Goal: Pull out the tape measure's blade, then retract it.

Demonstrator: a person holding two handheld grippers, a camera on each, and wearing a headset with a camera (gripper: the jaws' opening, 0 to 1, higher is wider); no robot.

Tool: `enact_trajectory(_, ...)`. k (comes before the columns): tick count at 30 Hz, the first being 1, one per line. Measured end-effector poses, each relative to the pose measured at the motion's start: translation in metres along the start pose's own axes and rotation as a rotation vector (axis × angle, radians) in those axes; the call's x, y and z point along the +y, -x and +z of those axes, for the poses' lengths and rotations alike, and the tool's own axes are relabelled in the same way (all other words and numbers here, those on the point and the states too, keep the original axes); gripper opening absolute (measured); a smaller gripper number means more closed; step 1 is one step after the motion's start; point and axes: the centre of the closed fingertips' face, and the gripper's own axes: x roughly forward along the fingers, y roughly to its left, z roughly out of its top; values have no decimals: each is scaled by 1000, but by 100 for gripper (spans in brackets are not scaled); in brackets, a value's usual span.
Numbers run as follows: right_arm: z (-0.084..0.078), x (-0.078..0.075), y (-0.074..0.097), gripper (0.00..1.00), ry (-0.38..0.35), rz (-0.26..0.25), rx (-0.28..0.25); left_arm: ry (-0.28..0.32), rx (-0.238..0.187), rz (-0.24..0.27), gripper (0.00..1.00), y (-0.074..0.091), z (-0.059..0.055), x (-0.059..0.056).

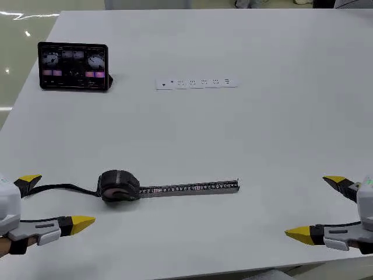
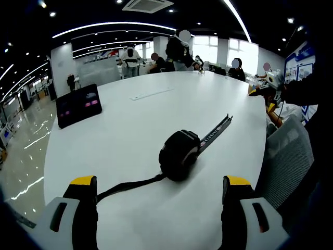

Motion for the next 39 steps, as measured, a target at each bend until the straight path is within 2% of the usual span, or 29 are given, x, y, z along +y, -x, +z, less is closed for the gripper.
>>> enact_trajectory(3,6,1,-3,99,32,13,11,-2,32,-8,99,-5,1,-3)
enact_trajectory(7,12,-6,-7,99,65,23,21,-4,35,-14,99,-8,7,-7)
enact_trajectory(14,24,-5,-14,99,128,52,49,22,29,-15,99,-16,17,-13)
enact_trajectory(20,31,-7,-21,99,181,80,81,4,35,-12,99,-23,20,-21)
enact_trajectory(23,34,-12,-26,99,208,93,94,18,27,-11,99,-28,25,-27)
enact_trajectory(26,37,-10,-30,99,228,101,110,33,16,-26,99,-32,29,-34)
enact_trajectory(31,41,-9,-37,99,271,124,132,53,25,-24,99,-40,30,-41)
enact_trajectory(35,43,-9,-43,99,295,138,145,86,37,22,99,-45,28,-37)
enact_trajectory(39,49,-9,-52,99,325,151,142,129,35,27,99,-48,28,-39)
